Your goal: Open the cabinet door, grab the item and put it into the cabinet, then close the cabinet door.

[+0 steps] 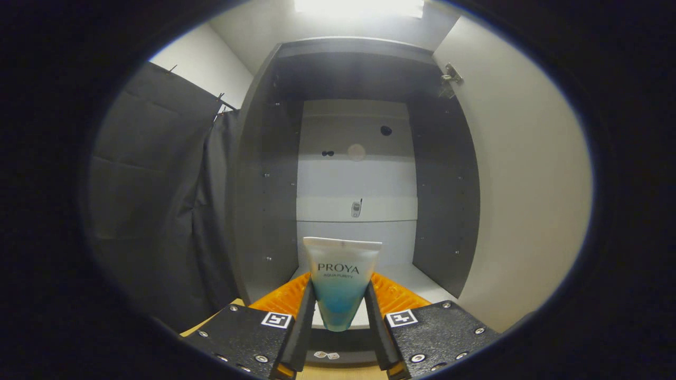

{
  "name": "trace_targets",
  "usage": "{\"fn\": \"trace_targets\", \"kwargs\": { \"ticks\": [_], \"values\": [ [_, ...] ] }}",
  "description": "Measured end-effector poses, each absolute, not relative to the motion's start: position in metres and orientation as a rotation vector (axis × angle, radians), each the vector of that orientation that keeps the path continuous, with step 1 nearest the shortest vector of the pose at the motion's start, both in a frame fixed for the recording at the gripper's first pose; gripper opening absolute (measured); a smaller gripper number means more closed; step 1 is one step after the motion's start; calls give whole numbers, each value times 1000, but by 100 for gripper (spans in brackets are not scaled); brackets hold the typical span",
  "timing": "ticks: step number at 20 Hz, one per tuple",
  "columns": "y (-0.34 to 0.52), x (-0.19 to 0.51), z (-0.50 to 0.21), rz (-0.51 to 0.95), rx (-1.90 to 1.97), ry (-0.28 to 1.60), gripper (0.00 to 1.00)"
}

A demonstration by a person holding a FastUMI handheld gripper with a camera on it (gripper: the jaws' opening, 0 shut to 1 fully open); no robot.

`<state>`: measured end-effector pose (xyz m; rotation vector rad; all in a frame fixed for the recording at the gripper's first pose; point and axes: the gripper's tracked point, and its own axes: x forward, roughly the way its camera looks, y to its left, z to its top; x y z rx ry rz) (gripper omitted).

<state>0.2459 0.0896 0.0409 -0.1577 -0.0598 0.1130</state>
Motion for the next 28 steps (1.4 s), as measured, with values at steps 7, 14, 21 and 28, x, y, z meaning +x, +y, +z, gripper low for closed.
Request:
{"fn": "trace_targets", "kwargs": {
  "ticks": [7, 14, 21, 28],
  "values": [
    [81, 348, 50, 66, -199, -81, 50],
    [48, 435, 1, -12, -190, 58, 51],
    [53, 449, -21, 20, -112, 137, 51],
    [56, 439, -32, 34, -67, 195, 50]
  ]
}}
